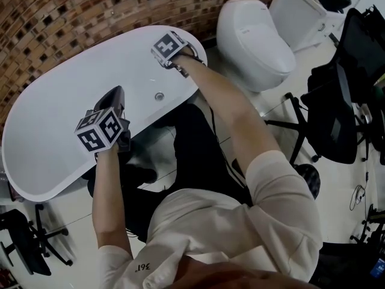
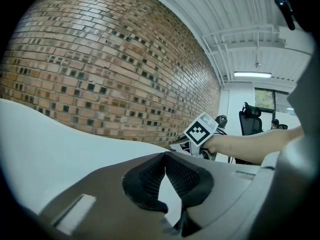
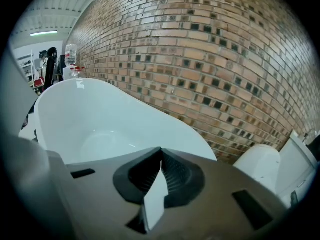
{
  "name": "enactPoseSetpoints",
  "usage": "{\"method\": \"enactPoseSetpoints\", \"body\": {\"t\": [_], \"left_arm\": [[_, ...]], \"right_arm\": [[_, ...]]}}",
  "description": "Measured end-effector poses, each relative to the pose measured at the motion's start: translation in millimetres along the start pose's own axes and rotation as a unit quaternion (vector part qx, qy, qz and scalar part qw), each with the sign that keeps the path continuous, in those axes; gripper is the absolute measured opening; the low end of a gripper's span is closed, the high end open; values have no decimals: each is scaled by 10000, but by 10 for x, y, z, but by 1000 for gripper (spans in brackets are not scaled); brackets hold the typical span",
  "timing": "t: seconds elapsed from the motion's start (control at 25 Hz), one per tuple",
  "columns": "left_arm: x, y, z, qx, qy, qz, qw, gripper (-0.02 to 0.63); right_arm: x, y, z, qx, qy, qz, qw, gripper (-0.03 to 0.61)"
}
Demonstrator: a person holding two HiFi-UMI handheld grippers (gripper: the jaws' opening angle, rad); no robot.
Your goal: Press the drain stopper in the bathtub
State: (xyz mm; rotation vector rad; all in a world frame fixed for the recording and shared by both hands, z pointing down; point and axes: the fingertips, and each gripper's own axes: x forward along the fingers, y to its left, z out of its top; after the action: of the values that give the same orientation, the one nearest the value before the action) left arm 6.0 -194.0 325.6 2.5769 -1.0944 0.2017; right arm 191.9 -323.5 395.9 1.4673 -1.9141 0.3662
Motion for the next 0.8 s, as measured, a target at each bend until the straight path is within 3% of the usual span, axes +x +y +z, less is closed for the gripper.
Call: {"method": "enactPoseSetpoints", "body": {"t": [0.16,0.8], "left_arm": [[-31,-71,38,39,-70,-14,10000,8],[-137,-140,110,14,-226,-60,9997,8]], "right_arm": [[-139,155,189,2,-429,324,9986,12],[-718,104,291,-278,-719,-181,9969,12]]}}
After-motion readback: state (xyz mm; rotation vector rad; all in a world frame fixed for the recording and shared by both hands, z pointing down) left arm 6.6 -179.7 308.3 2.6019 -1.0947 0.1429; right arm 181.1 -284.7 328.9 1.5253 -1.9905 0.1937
